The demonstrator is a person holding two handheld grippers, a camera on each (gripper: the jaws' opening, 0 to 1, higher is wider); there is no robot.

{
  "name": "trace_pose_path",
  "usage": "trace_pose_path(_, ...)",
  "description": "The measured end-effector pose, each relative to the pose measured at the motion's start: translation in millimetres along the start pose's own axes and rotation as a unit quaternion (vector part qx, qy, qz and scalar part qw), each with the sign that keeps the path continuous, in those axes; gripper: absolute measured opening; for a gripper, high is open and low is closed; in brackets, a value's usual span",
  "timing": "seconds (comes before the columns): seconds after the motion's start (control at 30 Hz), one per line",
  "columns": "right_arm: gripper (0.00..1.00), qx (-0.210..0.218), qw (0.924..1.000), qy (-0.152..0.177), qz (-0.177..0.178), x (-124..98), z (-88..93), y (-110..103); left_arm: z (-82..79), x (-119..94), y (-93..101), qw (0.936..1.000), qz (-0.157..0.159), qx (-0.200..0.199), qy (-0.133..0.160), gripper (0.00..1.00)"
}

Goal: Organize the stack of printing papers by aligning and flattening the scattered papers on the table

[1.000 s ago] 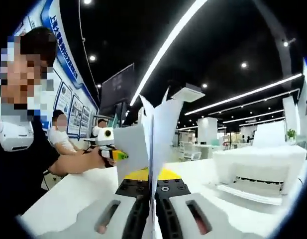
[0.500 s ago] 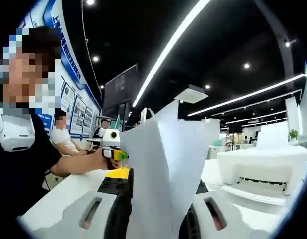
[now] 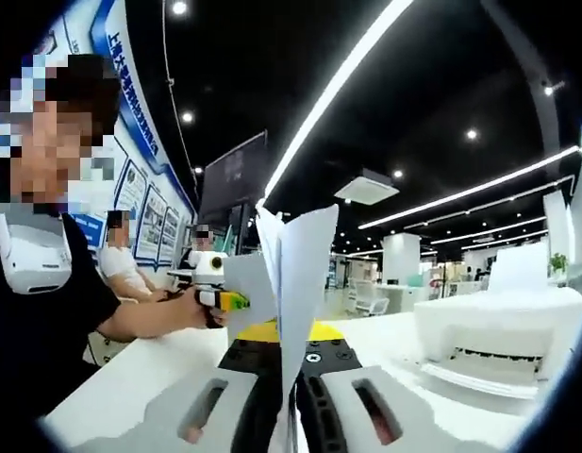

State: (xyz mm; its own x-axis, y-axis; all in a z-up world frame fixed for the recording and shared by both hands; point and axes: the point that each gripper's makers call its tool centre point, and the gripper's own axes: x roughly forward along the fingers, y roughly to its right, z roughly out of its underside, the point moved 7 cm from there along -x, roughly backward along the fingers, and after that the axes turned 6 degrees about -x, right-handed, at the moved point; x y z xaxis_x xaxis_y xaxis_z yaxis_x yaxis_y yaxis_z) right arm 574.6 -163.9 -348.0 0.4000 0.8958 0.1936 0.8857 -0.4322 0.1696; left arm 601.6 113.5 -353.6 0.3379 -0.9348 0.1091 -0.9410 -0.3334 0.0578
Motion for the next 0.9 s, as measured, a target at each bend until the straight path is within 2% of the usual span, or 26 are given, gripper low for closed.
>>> trace_pose_path(0.03, 0.2, 0.009, 1.0, -0.002, 0.002, 1, 2.5, 1, 3.8, 1, -3.3, 0.9998, -0.013, -0.011, -0.006, 0.28)
trace_pose_path(0.07, 0.31, 0.017, 0.9998, -0.008, 0.005, 2, 5.3, 3, 8.3, 2, -4.4, 0.9994, -0.008, -0.028, -0.02, 0.35)
trace_pose_path(0.1, 0.35, 0.019, 0.9997, -0.016, 0.009, 2, 7.3, 4, 10.7, 2, -5.4, 0.9991, -0.005, -0.032, -0.028, 0.33)
trace_pose_path(0.17, 0.29, 0.021, 0.9995, -0.02, 0.011, 0, 9.4, 5, 11.6, 2, -5.2, 0.999, -0.006, -0.033, -0.029, 0.34)
trace_pose_path(0.4, 0.26, 0.027, 0.9991, -0.031, 0.014, -2, 13.9, 7, 14.3, 3, -4.5, 0.9986, -0.004, -0.038, -0.036, 0.3)
trace_pose_path(0.57, 0.22, 0.037, 0.9973, -0.063, 0.013, -1, 26.3, 9, 18.7, 2, -5.2, 0.9978, 0.0, -0.043, -0.051, 0.26)
trace_pose_path(0.7, 0.16, 0.043, 0.9968, -0.067, 0.008, 0, 29.5, 9, 23.8, 3, -3.2, 0.9972, 0.006, -0.037, -0.065, 0.2)
trace_pose_path(0.8, 0.06, 0.042, 0.9968, -0.069, 0.003, 0, 30.1, 8, 27.2, 4, -2.6, 0.9968, 0.01, -0.03, -0.074, 0.13)
trace_pose_path(0.9, 0.0, 0.041, 0.9969, -0.068, -0.001, 0, 29.4, 8, 27.7, 5, 0.2, 0.9967, 0.014, -0.02, -0.077, 0.08)
